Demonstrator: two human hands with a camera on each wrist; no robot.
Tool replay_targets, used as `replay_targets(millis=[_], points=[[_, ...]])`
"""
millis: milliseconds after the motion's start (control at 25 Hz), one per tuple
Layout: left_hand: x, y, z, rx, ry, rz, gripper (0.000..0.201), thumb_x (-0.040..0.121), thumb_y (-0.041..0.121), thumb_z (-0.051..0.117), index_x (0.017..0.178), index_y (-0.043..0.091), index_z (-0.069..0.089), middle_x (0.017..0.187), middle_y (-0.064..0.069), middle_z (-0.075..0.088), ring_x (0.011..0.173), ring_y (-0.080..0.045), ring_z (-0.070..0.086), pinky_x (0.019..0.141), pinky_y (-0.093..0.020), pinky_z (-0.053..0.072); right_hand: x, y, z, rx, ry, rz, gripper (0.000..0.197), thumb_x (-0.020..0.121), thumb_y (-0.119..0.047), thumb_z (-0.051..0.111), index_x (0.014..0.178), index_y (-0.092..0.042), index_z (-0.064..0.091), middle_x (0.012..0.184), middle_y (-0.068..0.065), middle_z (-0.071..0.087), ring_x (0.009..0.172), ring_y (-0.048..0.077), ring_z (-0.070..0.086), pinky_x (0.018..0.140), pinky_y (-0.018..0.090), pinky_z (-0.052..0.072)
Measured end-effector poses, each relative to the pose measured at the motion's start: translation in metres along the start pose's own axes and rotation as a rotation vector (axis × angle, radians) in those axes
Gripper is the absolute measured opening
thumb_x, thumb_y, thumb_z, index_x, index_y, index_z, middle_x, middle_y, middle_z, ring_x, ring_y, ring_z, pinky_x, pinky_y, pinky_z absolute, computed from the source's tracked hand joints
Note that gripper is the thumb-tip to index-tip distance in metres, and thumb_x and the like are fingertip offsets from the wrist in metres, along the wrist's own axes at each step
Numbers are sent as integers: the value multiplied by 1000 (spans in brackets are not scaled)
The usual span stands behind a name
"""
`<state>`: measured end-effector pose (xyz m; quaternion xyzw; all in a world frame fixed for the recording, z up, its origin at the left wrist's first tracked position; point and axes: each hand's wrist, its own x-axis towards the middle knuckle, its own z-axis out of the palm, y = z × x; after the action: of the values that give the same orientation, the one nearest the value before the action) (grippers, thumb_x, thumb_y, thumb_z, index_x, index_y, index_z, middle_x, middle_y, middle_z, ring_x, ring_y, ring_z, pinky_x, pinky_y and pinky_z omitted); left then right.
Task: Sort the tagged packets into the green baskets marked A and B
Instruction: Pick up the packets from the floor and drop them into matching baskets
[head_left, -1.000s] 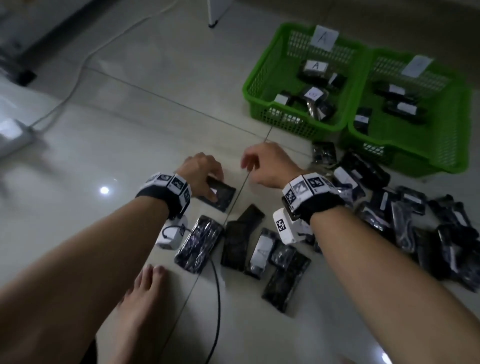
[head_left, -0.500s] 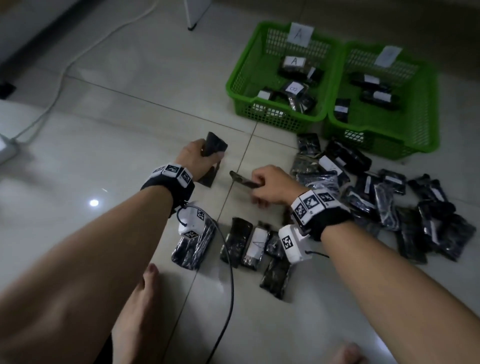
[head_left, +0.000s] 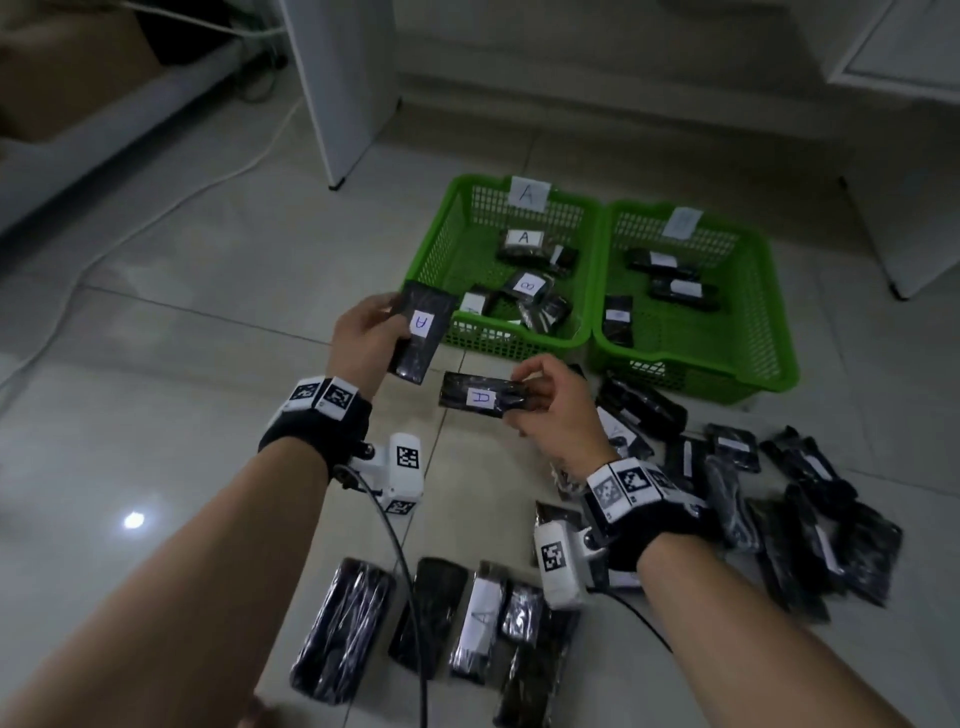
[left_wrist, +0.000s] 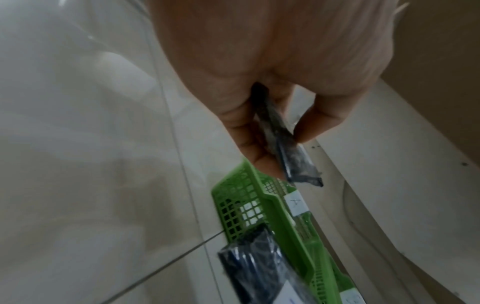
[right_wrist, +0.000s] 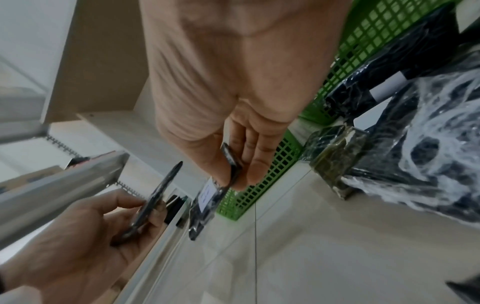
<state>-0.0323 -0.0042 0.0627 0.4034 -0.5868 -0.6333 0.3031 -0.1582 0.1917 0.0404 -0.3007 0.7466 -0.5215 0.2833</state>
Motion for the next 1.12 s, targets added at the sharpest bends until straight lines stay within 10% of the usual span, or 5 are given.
replay_targets(millis=[200,520,680,920,1120], points=[[40,22,32,272,-29,318,20,85,4,65,97,20,67,100,-6,71,85,-15,67,81,-37,59,26,-17,-27,160,273,5,29,77,15,75,92,-9,71,93,10,75,70,13,74,59,23,58],[95,2,88,997,-232,162,43,95,45,47,132,25,58,135,-8,59,127,-31,51,111,-47,34,51,3,-50,-255,604,-151,28,82,-23,82,109,-18,77,89,-12,71,77,-7,64,73,15,55],[91,-24,92,1462,-314,70,62,98,54,14,132,27,58,140,-15,55,138,-37,35,117,-58,4,70,11,-41,-503,620,-175,42,86,-50,73,121,-27,73,100,-3,67,100,16,55,83,28,41],[64,-32,77,1096,69,635,34,98,36,37,102,14,62,106,-7,60,104,-30,49,101,-45,29,100,22,-12,-885,290,-92,40,104,-50,39,124,-32,69,150,2,51,145,30,27,118,59,13],[6,-51,84,712,-206,672,8,88,10,54,94,15,57,88,2,58,76,-19,53,70,-36,47,62,36,-27,-742,571,-282,21,90,-24,56,107,-18,66,123,4,56,120,24,46,105,47,34]])
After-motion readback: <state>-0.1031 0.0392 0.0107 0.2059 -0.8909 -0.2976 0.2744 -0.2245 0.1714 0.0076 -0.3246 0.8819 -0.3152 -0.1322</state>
